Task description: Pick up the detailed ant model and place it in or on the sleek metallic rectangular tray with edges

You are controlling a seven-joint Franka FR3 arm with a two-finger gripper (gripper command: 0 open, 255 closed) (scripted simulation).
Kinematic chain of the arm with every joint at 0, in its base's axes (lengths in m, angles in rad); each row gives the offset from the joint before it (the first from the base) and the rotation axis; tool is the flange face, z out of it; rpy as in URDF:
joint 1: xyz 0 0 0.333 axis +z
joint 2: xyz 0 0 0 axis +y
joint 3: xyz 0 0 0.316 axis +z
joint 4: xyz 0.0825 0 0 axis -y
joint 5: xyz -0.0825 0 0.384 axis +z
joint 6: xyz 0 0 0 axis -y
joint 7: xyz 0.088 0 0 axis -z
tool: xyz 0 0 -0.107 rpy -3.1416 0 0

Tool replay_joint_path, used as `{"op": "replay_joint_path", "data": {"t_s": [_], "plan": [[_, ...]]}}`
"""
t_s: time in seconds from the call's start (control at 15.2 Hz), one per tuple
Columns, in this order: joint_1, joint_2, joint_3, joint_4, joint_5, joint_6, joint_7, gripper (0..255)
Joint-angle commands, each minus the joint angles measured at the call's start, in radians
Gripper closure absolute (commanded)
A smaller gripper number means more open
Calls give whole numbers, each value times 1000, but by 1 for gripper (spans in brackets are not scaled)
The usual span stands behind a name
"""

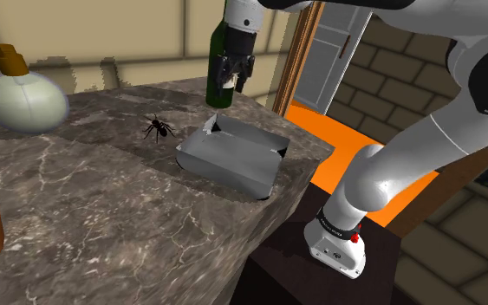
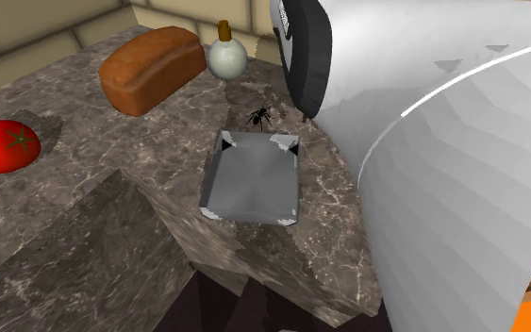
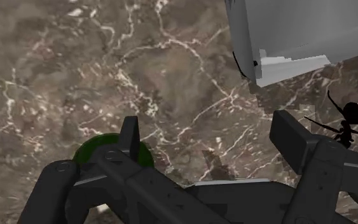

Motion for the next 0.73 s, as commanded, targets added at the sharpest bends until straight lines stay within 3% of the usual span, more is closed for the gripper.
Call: {"op": "replay_joint_path", "data": {"t_s": [0.0, 0.66], "plan": [[9, 60, 26, 38, 11, 14, 36, 0], [68, 402, 143, 331, 8, 32, 230, 0]]}}
